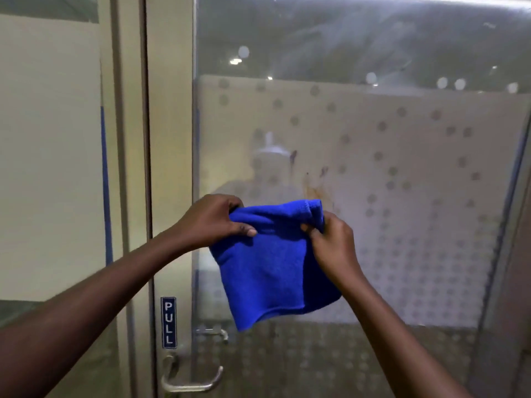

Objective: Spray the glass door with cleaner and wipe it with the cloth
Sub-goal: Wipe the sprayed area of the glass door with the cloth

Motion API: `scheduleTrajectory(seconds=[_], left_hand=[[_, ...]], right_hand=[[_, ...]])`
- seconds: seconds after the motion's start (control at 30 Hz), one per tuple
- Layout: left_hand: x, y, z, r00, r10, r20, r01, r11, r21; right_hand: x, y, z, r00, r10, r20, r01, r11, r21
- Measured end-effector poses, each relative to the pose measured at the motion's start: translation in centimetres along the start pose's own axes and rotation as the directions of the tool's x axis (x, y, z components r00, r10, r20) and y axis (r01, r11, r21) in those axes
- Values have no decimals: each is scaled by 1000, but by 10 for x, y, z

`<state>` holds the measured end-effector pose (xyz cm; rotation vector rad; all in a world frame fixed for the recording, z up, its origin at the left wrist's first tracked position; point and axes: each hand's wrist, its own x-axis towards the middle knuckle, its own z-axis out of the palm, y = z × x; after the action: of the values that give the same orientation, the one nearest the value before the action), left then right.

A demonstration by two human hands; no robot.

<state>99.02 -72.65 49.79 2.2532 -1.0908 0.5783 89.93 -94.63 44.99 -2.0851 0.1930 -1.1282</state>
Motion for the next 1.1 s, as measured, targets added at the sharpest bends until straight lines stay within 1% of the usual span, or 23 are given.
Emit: scheduleTrajectory(seconds=[0.07,0.13,0.2,0.27,0.37,0.4,0.43,0.47,0.5,0.57,0.63,0.67,0.7,0.73,0.77,0.8,0.83,0.87,0.9,0.97,1.0,1.03,1.1], left_hand=[[23,6,-12,998,16,-59,-15,1000,17],[45,18,-23,991,56,-123,-47,996,74],[67,31,-33,970,97,-221,-66,987,145],[89,43,-40,932,159,-325,-85,969,230],[120,50,-43,869,263,-419,-116,931,345],[129,51,-43,843,316,-435,-142,911,386],[137,51,-43,816,374,-441,-172,885,432],[145,49,-42,793,422,-440,-195,859,473],[151,48,-42,777,454,-436,-201,835,512],[161,43,-39,758,498,-420,-193,787,586],[168,37,-35,736,545,-403,-196,740,643],[169,33,-33,718,568,-401,-201,722,662],[171,28,-31,700,586,-408,-203,712,673],[173,24,-30,682,594,-427,-200,713,672],[174,19,-29,665,592,-456,-196,727,658],[176,13,-29,648,583,-490,-201,751,629],[178,8,-28,631,573,-523,-219,778,589],[178,4,-27,616,567,-547,-245,798,551],[178,2,-26,609,563,-559,-269,810,522],[176,-1,-23,631,553,-545,-299,821,487],[173,-2,-21,647,549,-530,-305,823,480],[171,-5,-19,655,549,-519,-306,821,482],[166,-11,-14,646,572,-506,-314,803,507]], right_hand=[[17,-4,-10,998,28,-50,-29,999,-31],[37,-10,-18,994,34,-100,-40,998,-57],[58,-22,-27,986,24,-163,-42,993,-107],[81,-37,-38,976,8,-216,-53,977,-205],[114,-59,-44,944,-46,-325,-91,915,-393],[122,-66,-41,915,-100,-392,-101,881,-462],[129,-68,-37,867,-178,-465,-102,851,-515],[135,-70,-33,809,-263,-526,-81,836,-543],[141,-70,-27,768,-320,-554,-51,832,-552],[150,-73,-16,777,-350,-522,-17,819,-574],[159,-78,-7,739,-388,-551,0,818,-575],[160,-79,-4,707,-418,-570,21,819,-574],[160,-78,-2,695,-429,-577,65,836,-544],[161,-77,0,723,-404,-561,115,870,-479],[161,-74,3,780,-350,-519,132,902,-411],[162,-71,8,808,-314,-498,133,921,-365],[162,-69,14,789,-321,-524,135,922,-362],[160,-70,19,759,-348,-550,130,909,-396],[158,-71,26,765,-366,-530,106,883,-458],[154,-70,40,856,-346,-384,65,809,-584],[155,-66,44,880,-341,-331,54,764,-643],[154,-64,45,885,-350,-306,52,729,-682],[156,-59,45,878,-379,-293,57,690,-722]])
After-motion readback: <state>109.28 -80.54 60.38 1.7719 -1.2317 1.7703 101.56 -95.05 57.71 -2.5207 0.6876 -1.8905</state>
